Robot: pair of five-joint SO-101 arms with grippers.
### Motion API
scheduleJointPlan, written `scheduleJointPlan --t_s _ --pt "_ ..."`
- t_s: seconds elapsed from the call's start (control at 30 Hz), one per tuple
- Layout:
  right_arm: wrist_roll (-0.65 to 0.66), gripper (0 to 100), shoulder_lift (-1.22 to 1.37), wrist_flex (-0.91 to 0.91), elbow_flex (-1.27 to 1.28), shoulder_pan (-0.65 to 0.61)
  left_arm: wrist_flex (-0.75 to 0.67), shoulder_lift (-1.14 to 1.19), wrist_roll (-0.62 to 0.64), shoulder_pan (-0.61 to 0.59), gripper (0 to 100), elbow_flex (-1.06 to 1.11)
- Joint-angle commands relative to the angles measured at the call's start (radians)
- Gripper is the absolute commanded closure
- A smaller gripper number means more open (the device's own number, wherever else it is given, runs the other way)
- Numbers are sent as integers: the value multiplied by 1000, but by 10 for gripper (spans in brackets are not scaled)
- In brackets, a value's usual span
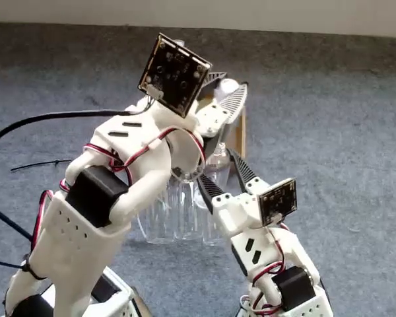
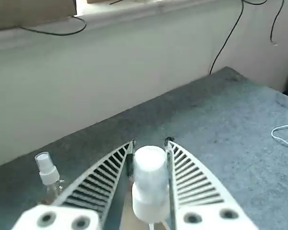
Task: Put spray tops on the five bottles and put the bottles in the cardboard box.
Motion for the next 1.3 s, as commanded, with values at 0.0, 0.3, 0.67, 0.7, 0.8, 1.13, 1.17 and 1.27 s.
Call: scheduleJointPlan --t_s 0.0,0.3,0.67,0.7,0.8,1.13,1.17,1.27 --pt "-15 995 -8 2 -21 27 61 -8 -8 -36 993 5" --pt "-11 995 -8 5 -21 27 35 -7 -92 -36 960 217" --pt "-9 995 -8 4 -19 27 80 -94 -94 -51 893 185" --pt "-9 995 -8 4 -19 27 80 -99 -94 -61 886 162" --pt "-9 995 -8 4 -15 27 80 -97 -94 -65 872 97" --pt "-9 995 -8 4 -15 27 74 -96 -94 -59 870 56" --pt "-9 995 -8 4 -15 27 74 -96 -94 -65 870 65" --pt "-9 995 -8 2 -15 27 55 -79 -117 -84 873 101"
